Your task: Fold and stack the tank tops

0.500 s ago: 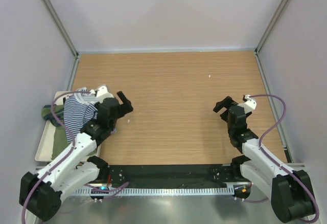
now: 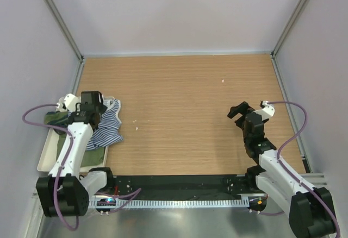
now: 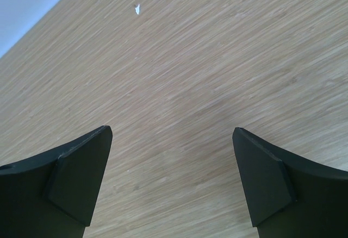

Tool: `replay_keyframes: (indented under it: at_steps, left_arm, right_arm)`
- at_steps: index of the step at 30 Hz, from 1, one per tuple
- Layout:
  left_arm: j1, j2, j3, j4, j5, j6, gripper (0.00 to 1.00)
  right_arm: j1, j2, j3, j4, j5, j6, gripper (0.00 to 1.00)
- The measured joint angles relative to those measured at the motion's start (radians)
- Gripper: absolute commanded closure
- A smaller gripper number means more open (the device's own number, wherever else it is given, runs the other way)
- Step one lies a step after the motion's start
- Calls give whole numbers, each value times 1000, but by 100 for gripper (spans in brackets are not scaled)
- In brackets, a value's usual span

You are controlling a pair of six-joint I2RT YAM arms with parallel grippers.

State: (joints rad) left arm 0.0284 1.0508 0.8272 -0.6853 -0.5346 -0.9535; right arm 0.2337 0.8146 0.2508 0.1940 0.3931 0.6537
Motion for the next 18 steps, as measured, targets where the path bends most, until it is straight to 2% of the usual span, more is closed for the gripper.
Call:
replay_keyframes:
  at_steps: [4,5,7,9,10,12,15,18]
  left_arm:
    - [18,71,1,-48,5,-37,4]
    - [23,82,1,-49,11,-47,13]
    - [35,107,0,-49,27,-72,24]
    - [46,129,-2,-48,40,-92,41]
    - [50,136,-6,-44,51,-97,59]
    - [52,129,-10,-45,64,-101,81]
    - [53,61,-9,-45,76,-93,99]
    - [52,-84,14,-50,84,-72,100]
  right_arm:
    - [0,-21,0,0,0,0,1]
    - [0,-22,0,0,0,0,1]
    - [0,-23,0,0,0,0,2]
    - [0,-23,0,0,0,0,2]
    - [0,-23,0,0,0,0,1]
    - [0,-23,0,0,0,0,2]
    - [0,-23,0,0,1,1,2]
    - [0,-23,0,-1,1,2,2]
